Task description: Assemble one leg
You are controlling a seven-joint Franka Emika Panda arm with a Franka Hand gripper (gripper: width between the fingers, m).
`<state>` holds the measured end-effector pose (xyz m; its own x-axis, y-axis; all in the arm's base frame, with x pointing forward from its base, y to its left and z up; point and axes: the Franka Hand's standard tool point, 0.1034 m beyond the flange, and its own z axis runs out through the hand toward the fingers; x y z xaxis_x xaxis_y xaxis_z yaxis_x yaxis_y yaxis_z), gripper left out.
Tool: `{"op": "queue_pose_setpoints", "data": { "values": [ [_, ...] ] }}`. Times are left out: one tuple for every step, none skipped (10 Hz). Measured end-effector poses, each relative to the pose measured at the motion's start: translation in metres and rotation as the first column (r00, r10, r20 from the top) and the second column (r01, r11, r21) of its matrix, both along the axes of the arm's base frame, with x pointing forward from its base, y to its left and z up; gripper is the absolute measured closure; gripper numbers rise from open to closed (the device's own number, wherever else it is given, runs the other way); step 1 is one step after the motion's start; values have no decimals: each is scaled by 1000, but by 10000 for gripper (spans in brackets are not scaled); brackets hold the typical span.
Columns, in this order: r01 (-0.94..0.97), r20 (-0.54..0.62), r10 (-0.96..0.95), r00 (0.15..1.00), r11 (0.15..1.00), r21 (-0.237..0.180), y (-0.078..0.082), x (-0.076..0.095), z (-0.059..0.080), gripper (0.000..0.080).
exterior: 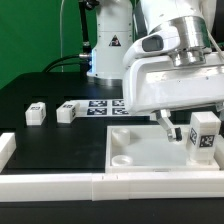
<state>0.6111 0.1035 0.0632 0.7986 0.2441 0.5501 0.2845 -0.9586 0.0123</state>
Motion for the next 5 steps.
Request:
{"op": "queue_pose_setpoints", "data": {
  "values": [
    [0,0,0,1000,1000,0,0,0,0,152],
    [0,-1,0,1000,1000,0,0,0,0,150],
    [0,-1,0,1000,1000,0,0,0,0,150],
    [5,-14,-5,1000,1000,4,3,1,7,150],
    [-3,-14,3,1000,1000,3,6,3,18,150]
  ]
}}
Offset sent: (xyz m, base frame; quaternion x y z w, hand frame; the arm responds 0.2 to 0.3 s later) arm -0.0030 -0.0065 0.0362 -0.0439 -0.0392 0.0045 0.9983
